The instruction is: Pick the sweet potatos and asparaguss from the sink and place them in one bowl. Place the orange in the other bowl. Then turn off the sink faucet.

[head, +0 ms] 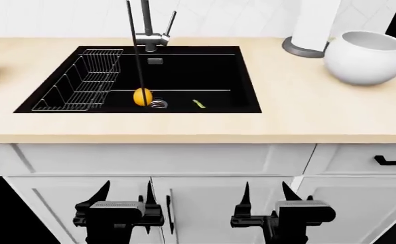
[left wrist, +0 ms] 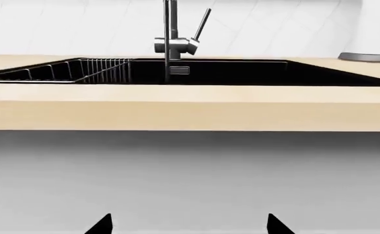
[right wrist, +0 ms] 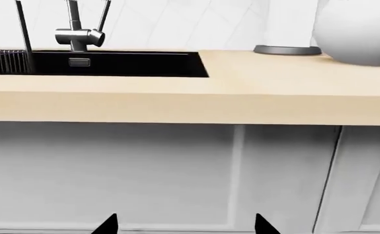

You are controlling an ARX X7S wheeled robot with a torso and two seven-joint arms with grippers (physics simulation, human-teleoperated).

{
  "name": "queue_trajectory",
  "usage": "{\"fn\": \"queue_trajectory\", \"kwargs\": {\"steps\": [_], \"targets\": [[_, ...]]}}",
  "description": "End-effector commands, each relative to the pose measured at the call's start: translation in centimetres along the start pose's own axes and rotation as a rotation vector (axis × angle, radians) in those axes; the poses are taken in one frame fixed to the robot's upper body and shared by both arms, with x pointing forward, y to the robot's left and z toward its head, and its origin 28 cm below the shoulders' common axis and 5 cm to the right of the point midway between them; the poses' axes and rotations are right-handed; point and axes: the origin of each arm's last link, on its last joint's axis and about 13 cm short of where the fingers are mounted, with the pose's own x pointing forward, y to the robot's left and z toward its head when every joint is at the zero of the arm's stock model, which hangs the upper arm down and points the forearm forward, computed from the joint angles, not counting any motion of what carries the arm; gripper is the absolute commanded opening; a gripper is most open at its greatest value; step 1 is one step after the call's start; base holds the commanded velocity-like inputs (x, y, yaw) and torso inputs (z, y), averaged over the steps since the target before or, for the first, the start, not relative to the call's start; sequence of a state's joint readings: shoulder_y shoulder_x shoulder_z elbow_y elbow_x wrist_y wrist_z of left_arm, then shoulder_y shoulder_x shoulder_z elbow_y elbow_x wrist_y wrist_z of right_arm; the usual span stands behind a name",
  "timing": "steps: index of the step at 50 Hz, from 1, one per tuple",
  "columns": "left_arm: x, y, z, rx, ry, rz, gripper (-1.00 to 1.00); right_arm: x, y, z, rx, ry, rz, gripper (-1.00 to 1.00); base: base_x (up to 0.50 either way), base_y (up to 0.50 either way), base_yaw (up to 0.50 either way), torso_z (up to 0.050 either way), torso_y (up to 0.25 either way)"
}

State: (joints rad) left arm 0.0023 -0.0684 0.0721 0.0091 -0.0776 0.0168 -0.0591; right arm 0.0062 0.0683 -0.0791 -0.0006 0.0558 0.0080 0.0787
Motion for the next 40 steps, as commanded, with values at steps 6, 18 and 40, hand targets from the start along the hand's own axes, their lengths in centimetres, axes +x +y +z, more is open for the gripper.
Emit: {"fn": "queue_trajectory", "kwargs": {"steps": [6,18,40], "targets": [[0.0,0.0,-0.1,0.019,-0.003,0.003,1.00,-0.1,0.1,0.1,-0.007,0.000,0.001,1.00,0.00,0.50,0.00,0.050,0.000],[0.2,-0.1,0.0,0.031,-0.014,0.025,1.00,-0.1,0.1,0.2,-0.002,-0.004,-0.004,1.00,0.00,0.50,0.00,0.008,0.000],[12.0,-1.5,16.3,0.006,-0.156,0.125,1.00,9.9,-1.1,17.7,0.029,-0.108,0.067,1.00,0.00,0.09,0.00,0.000,0.000]]}}
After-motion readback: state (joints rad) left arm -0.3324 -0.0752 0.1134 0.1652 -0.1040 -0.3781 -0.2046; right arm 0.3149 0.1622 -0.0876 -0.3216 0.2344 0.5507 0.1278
